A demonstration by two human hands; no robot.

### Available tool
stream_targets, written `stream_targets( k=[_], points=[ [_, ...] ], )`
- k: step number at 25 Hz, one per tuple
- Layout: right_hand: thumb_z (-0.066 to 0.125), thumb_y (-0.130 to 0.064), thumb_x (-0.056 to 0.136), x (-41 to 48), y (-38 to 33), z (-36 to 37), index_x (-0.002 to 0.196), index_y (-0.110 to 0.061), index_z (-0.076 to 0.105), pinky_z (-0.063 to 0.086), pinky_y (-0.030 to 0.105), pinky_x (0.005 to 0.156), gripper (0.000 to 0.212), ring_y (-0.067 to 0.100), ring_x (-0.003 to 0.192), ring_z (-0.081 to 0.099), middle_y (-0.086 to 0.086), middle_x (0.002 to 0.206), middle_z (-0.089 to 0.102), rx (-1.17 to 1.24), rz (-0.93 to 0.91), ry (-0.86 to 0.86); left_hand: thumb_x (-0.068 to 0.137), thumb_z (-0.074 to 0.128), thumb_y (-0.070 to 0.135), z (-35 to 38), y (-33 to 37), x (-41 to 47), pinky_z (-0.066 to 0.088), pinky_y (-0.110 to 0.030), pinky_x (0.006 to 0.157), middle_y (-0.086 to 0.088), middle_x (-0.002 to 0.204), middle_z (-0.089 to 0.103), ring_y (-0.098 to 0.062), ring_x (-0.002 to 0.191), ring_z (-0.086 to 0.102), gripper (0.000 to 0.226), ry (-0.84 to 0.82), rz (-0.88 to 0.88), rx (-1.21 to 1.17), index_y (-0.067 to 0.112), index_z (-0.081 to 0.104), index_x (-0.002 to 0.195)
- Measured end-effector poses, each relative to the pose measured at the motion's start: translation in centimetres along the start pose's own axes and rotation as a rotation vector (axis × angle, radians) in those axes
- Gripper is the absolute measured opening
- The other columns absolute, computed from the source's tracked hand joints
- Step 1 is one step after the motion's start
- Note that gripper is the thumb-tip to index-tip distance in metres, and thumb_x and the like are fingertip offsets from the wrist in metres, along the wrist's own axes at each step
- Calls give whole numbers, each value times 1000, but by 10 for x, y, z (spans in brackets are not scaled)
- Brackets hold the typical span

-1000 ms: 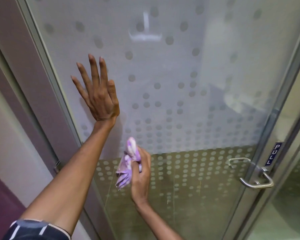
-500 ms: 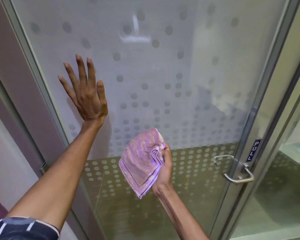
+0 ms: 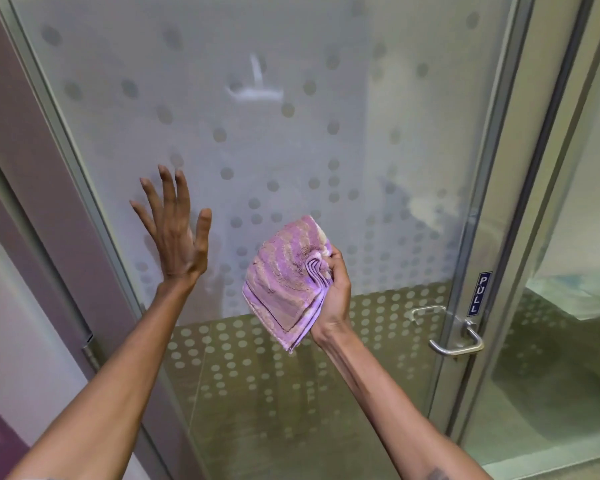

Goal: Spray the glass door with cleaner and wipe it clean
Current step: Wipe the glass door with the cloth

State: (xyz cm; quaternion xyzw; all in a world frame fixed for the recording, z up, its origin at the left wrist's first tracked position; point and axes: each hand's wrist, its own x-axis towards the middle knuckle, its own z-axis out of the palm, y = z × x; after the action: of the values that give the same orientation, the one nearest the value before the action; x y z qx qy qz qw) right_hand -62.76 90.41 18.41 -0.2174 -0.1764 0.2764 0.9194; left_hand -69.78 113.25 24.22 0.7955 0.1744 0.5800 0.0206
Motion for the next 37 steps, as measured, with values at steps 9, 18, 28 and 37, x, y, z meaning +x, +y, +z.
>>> stream_targets(
  k=[9, 18, 28, 37],
  points=[
    [42, -15, 101, -28, -46, 57, 78, -17, 74, 53, 38, 82, 39, 27, 78, 64, 10, 82, 69, -123, 40, -127, 99, 43, 63, -64, 89, 8, 51, -37, 106, 10, 129, 73, -8, 122, 66, 57, -364, -242, -640, 25, 70, 133],
    [60, -17, 82, -38, -80, 76, 102, -11, 59, 48, 42, 76, 21, 27, 77, 58, 16, 88, 63, -335, -148, -103, 100, 63, 41, -105, 154, 25, 43, -19, 64, 17, 69, 69, 3, 59, 60, 27, -649, -352, -817, 24, 69, 79],
    [76, -40, 80, -64, -134, 61, 151, -31, 38, 57, 19, 88, 81, 5, 109, 71, 0, 125, 69, -988, -259, -253, 96, 68, 42, -122, 189, 24, 50, -33, 73, 7, 77, 73, -12, 72, 63, 24, -418, -490, -834, 23, 71, 80],
    [50, -30, 99, -82, -152, 32, 80, -20, 65, 38, 28, 61, 26, 6, 59, 46, -14, 63, 53, -843, -201, -15, 100, 65, 34, -112, 221, -19, 50, -24, 63, 10, 71, 71, -7, 65, 63, 23, -486, -509, -950, 23, 68, 80]
  ],
)
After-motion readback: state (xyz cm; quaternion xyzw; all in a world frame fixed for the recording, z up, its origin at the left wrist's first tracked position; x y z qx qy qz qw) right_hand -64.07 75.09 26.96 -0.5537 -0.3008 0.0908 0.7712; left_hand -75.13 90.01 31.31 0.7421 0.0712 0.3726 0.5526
